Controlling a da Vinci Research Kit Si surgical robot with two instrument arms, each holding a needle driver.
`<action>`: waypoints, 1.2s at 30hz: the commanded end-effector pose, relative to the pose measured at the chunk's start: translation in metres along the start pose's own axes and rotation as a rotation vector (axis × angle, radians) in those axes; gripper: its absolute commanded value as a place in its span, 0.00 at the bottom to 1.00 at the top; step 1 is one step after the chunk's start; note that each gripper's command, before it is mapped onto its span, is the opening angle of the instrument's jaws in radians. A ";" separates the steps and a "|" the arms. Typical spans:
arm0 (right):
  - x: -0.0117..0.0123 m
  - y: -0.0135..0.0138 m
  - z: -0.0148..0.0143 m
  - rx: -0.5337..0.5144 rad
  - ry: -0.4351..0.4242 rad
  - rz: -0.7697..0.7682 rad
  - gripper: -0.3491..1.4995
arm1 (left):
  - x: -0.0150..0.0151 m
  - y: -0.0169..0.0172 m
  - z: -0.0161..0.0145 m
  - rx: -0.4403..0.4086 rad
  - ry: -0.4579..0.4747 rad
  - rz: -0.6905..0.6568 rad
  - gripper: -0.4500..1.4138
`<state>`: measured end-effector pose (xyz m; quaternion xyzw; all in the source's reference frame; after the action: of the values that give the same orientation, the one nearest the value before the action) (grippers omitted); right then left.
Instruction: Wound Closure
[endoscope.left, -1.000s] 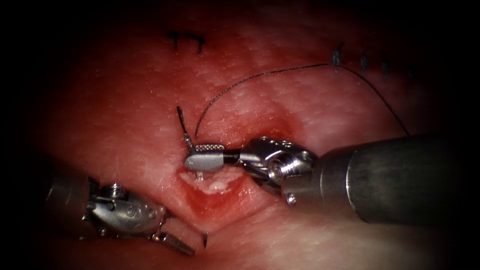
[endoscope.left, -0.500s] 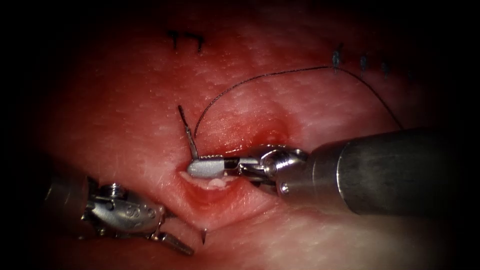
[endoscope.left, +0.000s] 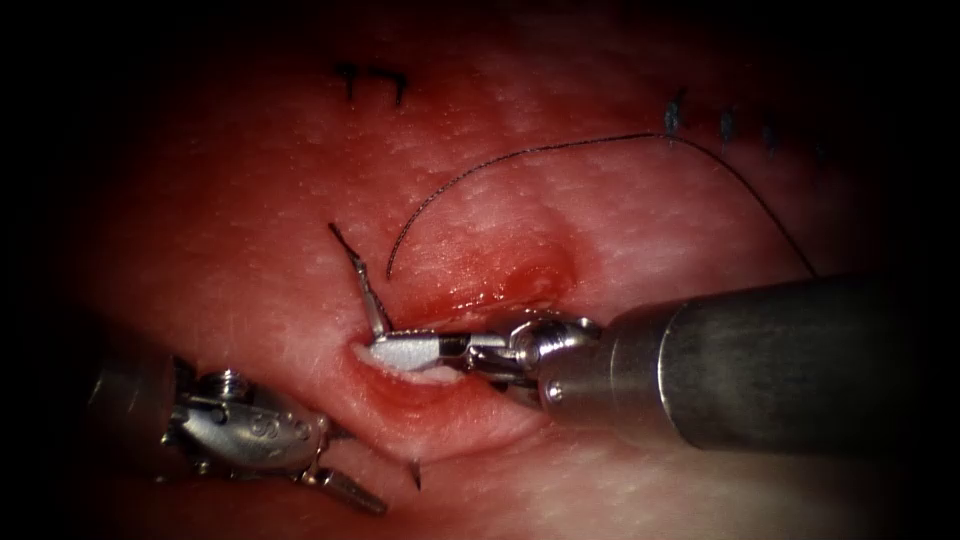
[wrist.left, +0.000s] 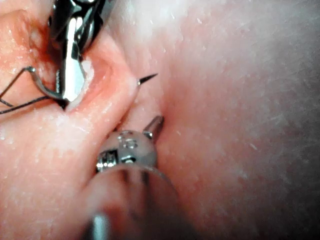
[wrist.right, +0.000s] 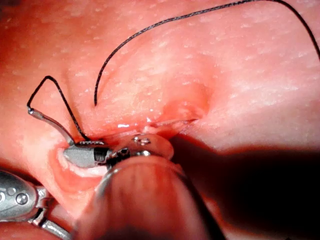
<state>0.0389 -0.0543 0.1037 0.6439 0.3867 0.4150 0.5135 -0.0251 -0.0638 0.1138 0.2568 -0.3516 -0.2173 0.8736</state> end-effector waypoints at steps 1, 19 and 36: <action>0.0018 0.0001 -0.0002 -0.040 0.071 -0.159 0.00 | 0.0006 -0.0007 0.0009 0.003 0.001 -0.002 0.55; 0.0111 -0.0034 -0.0024 -0.166 0.185 -0.849 0.94 | 0.0006 -0.0007 0.0009 0.003 0.001 -0.002 0.56; 0.0167 -0.0025 -0.0036 -0.387 0.132 -1.134 0.99 | 0.0006 -0.0007 0.0009 0.003 0.001 -0.001 0.56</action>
<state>0.0406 -0.0368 0.1036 0.2028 0.6169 0.1802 0.7389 -0.0251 -0.0639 0.1138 0.2566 -0.3514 -0.2175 0.8737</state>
